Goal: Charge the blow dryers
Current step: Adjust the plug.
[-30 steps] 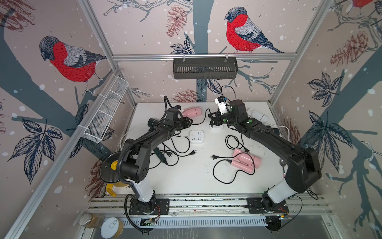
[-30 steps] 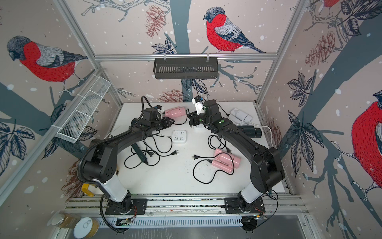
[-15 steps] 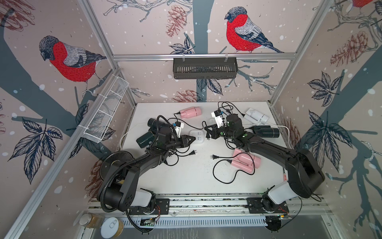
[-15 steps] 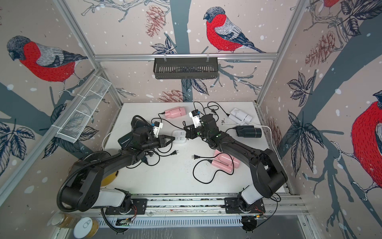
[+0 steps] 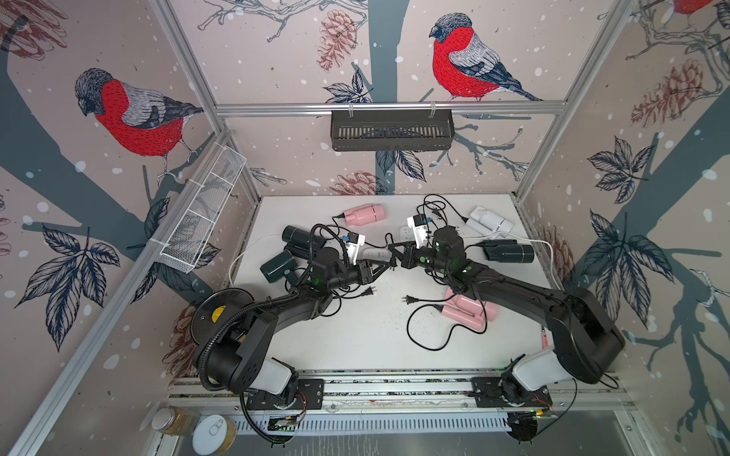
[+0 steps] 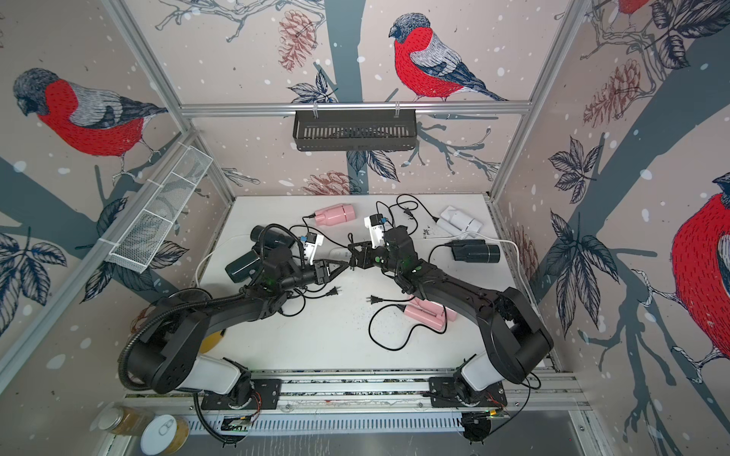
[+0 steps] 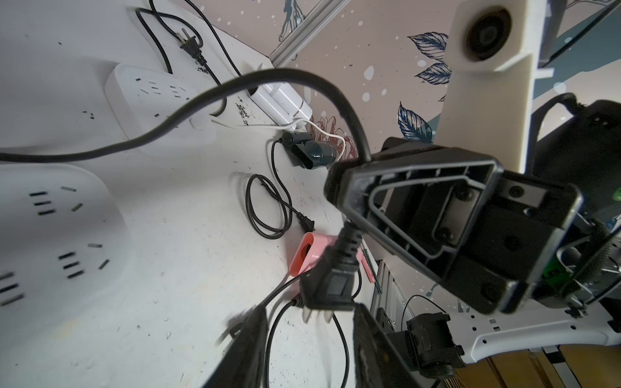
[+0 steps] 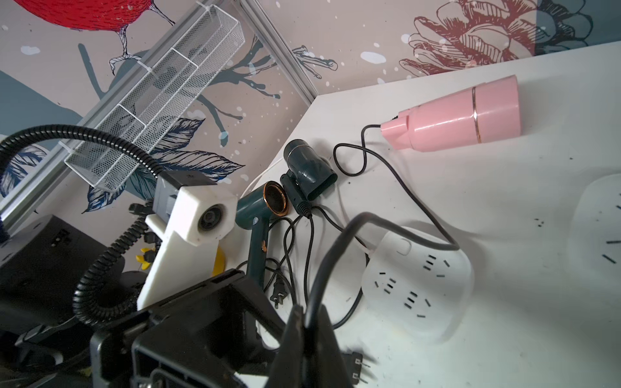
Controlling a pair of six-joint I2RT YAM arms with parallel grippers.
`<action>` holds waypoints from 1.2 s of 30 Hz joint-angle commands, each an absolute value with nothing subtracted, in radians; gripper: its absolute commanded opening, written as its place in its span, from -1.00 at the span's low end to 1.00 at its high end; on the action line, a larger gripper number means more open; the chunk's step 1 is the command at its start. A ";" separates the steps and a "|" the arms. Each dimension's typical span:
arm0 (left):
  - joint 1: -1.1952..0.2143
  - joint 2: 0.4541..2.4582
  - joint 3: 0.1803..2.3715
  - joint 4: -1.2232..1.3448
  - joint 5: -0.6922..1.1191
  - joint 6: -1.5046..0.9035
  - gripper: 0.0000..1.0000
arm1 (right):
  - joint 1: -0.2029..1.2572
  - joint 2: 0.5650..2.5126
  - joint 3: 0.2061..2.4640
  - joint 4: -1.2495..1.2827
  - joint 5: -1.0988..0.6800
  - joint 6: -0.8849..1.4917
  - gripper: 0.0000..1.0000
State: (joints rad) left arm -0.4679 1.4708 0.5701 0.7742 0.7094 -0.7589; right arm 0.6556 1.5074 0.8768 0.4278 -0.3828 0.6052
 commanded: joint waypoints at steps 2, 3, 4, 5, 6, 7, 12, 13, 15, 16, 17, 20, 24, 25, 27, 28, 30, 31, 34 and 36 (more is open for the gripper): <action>-0.496 1.488 0.591 0.842 0.709 -0.745 -0.11 | 0.660 1.501 0.866 0.488 -0.365 0.650 -0.97; -0.505 1.487 0.597 0.827 0.696 -0.729 -0.09 | 0.660 1.501 0.865 0.488 -0.364 0.654 -0.97; -0.514 1.486 0.603 0.810 0.685 -0.713 -0.08 | 0.660 1.501 0.864 0.488 -0.364 0.657 -0.96; -0.521 1.486 0.610 0.796 0.674 -0.698 -0.08 | 0.660 1.499 0.862 0.490 -0.364 0.660 -0.96; -0.528 1.487 0.616 0.779 0.664 -0.685 -0.07 | 0.661 1.498 0.861 0.489 -0.364 0.663 -0.96; -0.537 1.490 0.624 0.769 0.661 -0.676 -0.06 | 0.661 1.497 0.860 0.489 -0.362 0.666 -0.96; -0.554 1.512 0.647 0.739 0.639 -0.661 -0.10 | 0.661 1.490 0.851 0.492 -0.364 0.678 -0.96; -0.552 1.514 0.650 0.722 0.628 -0.656 -0.14 | 0.661 1.486 0.847 0.494 -0.363 0.682 -0.96; -0.555 1.513 0.659 0.692 0.608 -0.645 -0.20 | 0.661 1.480 0.840 0.498 -0.362 0.687 -0.96; -0.554 1.510 0.663 0.674 0.597 -0.639 -0.23 | 0.661 1.477 0.837 0.497 -0.362 0.689 -0.96; -0.555 1.508 0.666 0.662 0.590 -0.634 -0.27 | 0.661 1.474 0.834 0.497 -0.361 0.689 -0.96; -0.557 1.500 0.678 0.630 0.584 -0.621 -0.44 | 0.661 1.465 0.826 0.492 -0.350 0.689 -0.91; -0.557 1.487 0.690 0.573 0.575 -0.585 -0.66 | 0.655 1.463 0.838 0.459 -0.368 0.679 -0.64; -0.557 1.481 0.690 0.556 0.572 -0.572 -0.67 | 0.653 1.465 0.846 0.444 -0.385 0.674 -0.56; -0.557 1.470 0.696 0.516 0.559 -0.543 -0.67 | 0.645 1.468 0.865 0.392 -0.428 0.658 -0.39; -0.557 1.464 0.700 0.489 0.549 -0.524 -0.68 | 0.640 1.470 0.880 0.351 -0.451 0.645 -0.33; -0.557 1.450 0.704 0.442 0.530 -0.492 -0.68 | 0.639 1.469 0.901 0.275 -0.486 0.613 -0.25; -0.556 1.445 0.708 0.420 0.525 -0.479 -0.68 | 0.638 1.466 0.913 0.235 -0.498 0.598 -0.23; -0.556 1.437 0.710 0.391 0.520 -0.450 -0.68 | 0.639 1.472 0.955 0.111 -0.520 0.558 -0.23; -0.557 1.433 0.711 0.380 0.513 -0.440 -0.68 | 0.640 1.474 0.972 0.056 -0.516 0.546 -0.23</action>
